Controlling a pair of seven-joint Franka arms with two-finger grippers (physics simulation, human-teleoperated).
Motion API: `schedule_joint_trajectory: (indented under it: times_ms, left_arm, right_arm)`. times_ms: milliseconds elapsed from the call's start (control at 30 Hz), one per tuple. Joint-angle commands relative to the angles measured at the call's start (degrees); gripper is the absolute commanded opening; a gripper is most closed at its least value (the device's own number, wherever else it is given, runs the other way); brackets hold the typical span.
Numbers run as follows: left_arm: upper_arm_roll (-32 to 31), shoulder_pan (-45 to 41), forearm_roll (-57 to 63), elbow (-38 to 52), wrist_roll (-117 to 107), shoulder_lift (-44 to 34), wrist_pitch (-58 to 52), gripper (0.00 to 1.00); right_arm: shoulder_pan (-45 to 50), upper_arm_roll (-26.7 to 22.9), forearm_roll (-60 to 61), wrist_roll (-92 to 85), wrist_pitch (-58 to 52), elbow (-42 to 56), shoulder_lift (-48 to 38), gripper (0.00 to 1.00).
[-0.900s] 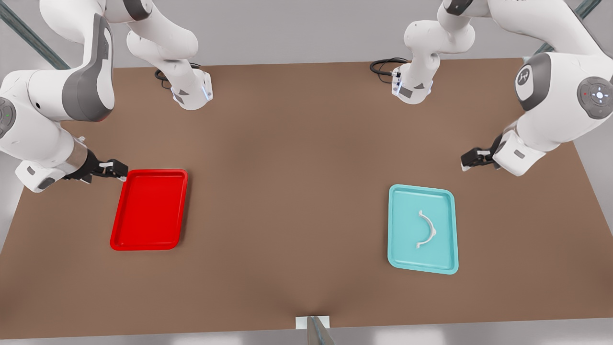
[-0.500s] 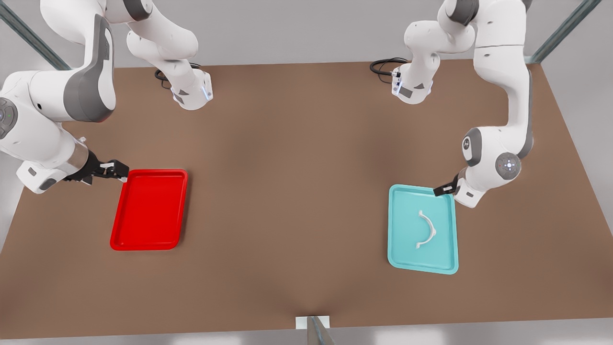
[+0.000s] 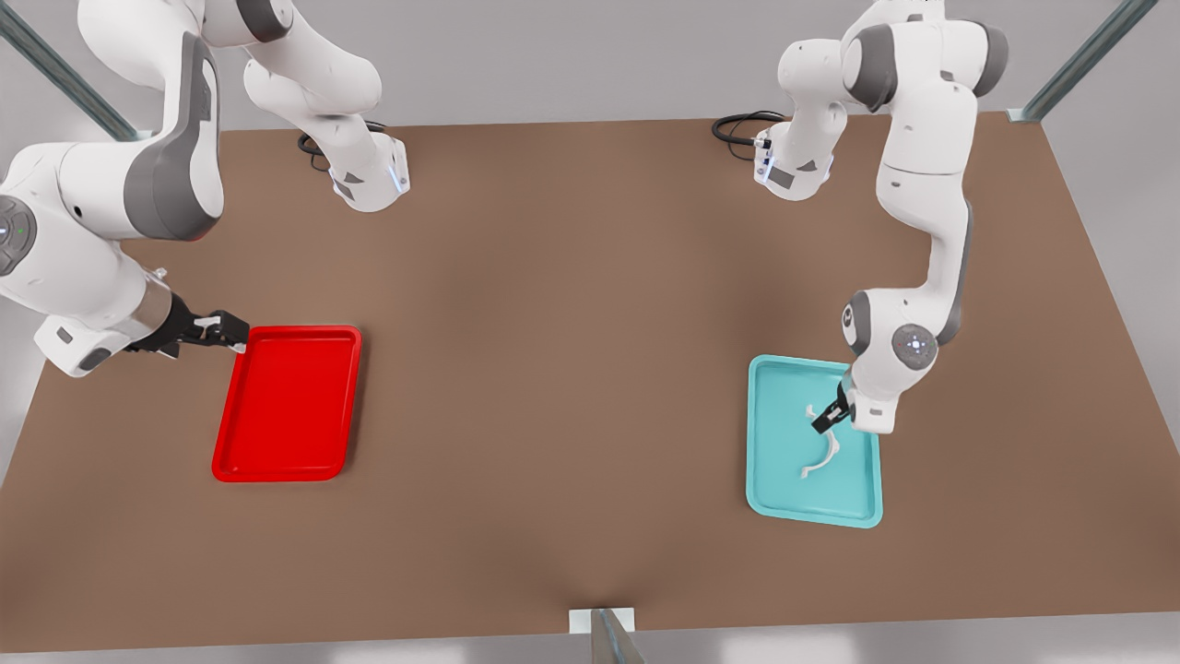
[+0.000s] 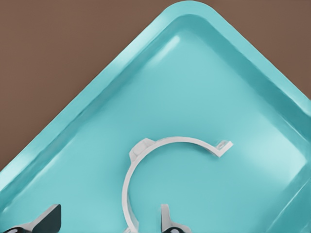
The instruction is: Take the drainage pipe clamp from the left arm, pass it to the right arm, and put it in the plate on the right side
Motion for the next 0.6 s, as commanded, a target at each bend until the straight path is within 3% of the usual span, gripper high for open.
schedule_joint_trajectory:
  times_ms: [0,167,200,267,333,567]
  left_arm:
    - [-0.2,-0.4,0.1,0.4,-21.1,0.9,2.1,1.00]
    - [-0.2,-0.5,0.3,2.1,-21.0,2.8,2.1,0.98]
    - [-0.2,-0.4,0.4,2.3,-21.0,3.2,2.1,0.93]
    - [-0.2,-0.4,0.4,2.3,-21.0,3.5,2.1,0.68]
    - [-0.2,-0.4,0.4,2.3,-21.0,3.5,2.1,0.60]
    - [-0.2,-0.9,0.3,1.8,-20.9,3.5,1.5,0.59]
  right_arm:
    - [-0.1,0.0,0.0,-0.4,-0.1,0.0,0.0,1.00]
    - [-0.4,-0.1,0.1,-0.4,-0.1,0.0,0.1,1.00]
    - [-0.6,0.0,0.1,-0.5,-0.1,-0.1,0.2,1.00]
    - [-0.8,-0.1,0.1,-1.6,-0.1,0.0,0.2,1.00]
    - [-0.8,0.0,0.1,-1.6,-0.1,0.0,0.2,1.00]
    - [-0.8,-0.1,0.1,-1.6,-0.1,0.0,0.2,1.00]
